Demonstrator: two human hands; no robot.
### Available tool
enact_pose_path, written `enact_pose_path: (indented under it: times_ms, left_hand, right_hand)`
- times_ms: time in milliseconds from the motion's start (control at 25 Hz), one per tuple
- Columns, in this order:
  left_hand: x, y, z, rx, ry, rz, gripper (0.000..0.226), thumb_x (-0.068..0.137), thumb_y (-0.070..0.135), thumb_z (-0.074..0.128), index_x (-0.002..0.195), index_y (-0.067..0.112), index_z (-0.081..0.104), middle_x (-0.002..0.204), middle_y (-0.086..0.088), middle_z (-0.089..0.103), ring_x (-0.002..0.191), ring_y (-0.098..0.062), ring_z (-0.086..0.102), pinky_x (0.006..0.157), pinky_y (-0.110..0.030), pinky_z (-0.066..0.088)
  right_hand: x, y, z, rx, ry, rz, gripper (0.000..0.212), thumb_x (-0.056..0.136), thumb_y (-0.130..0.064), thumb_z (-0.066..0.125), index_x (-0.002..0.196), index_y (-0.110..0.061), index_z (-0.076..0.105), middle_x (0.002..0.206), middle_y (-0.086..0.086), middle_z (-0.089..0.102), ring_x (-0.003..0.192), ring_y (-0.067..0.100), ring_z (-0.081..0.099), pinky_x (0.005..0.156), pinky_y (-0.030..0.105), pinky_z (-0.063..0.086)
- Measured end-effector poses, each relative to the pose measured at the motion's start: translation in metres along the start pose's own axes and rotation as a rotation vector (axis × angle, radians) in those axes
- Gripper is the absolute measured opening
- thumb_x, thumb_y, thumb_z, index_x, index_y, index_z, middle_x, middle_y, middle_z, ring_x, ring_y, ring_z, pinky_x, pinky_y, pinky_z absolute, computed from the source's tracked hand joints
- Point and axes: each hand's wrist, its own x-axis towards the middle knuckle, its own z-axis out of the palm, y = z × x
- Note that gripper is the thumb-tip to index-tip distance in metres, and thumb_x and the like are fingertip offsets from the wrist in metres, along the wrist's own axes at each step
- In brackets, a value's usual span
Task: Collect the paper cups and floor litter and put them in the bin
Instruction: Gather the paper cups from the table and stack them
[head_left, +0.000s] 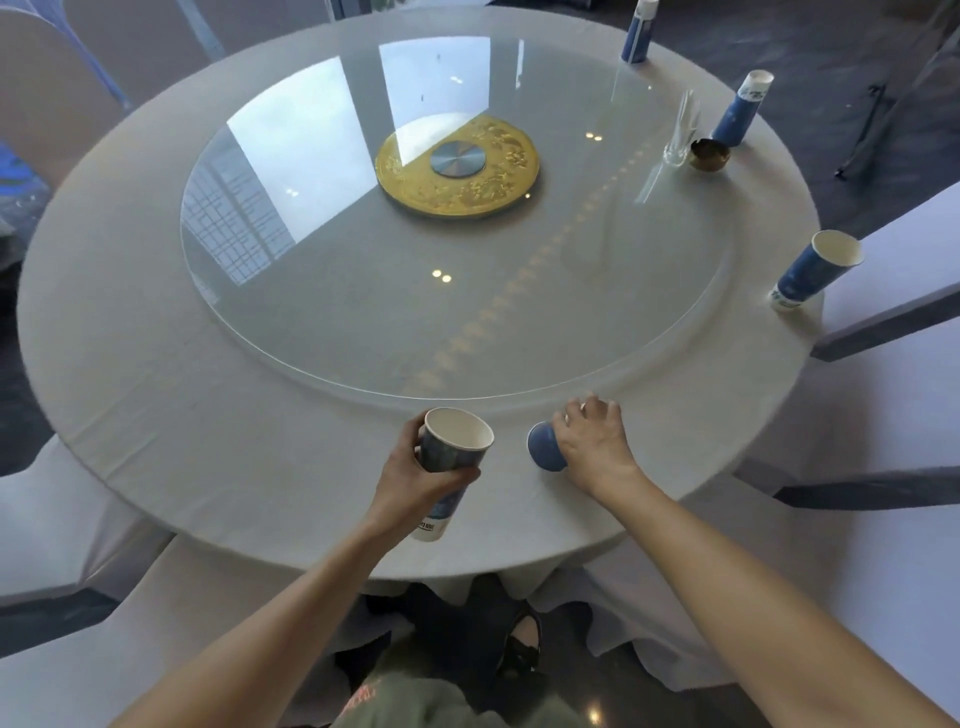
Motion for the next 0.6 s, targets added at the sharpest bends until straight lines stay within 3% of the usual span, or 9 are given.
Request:
enact_pose_path:
  times_ms: [160,280,440,600]
  left_hand:
    - [0.003,0.006,0.014,0.029,-0.066,-0.003,0.077,0.068,0.013,0.094,0.132,0.036,0.058,0.112,0.009,0.071,0.095,-0.005,0.073,0.075,-0.027,0.060]
    - [0.015,0.014,0.022,0.065,-0.132,0.007,0.077,0.069,0.013,0.093,0.132,0.037,0.057,0.112,0.010,0.070,0.091,0.001,0.072,0.071,-0.022,0.057]
    - [0.027,0.018,0.035,0.096,-0.216,0.021,0.074,0.067,0.020,0.093,0.128,0.041,0.057,0.109,0.011,0.071,0.098,-0.010,0.073,0.077,-0.031,0.062]
    - [0.042,0.022,0.045,0.136,-0.337,0.048,0.075,0.062,0.031,0.093,0.126,0.044,0.056,0.110,0.013,0.073,0.100,-0.012,0.073,0.085,-0.039,0.063]
  right_hand:
    - [-0.004,0.011,0.010,0.085,-0.045,0.165,0.053,0.091,-0.010,0.061,0.141,-0.008,0.044,0.138,0.015,0.051,0.124,0.037,0.051,0.099,0.045,0.048]
    - [-0.008,0.019,0.028,0.195,-0.123,0.290,0.054,0.094,-0.016,0.060,0.144,-0.007,0.041,0.137,0.016,0.053,0.122,0.036,0.058,0.098,0.046,0.051]
    - [-0.025,0.033,0.044,0.439,-0.162,0.381,0.059,0.088,-0.033,0.067,0.137,-0.010,0.043,0.133,0.010,0.056,0.118,0.031,0.062,0.092,0.039,0.049]
    - [-0.044,0.043,0.048,0.893,-0.149,0.527,0.059,0.083,-0.037,0.070,0.131,-0.013,0.045,0.130,0.012,0.049,0.117,0.035,0.055,0.093,0.041,0.049]
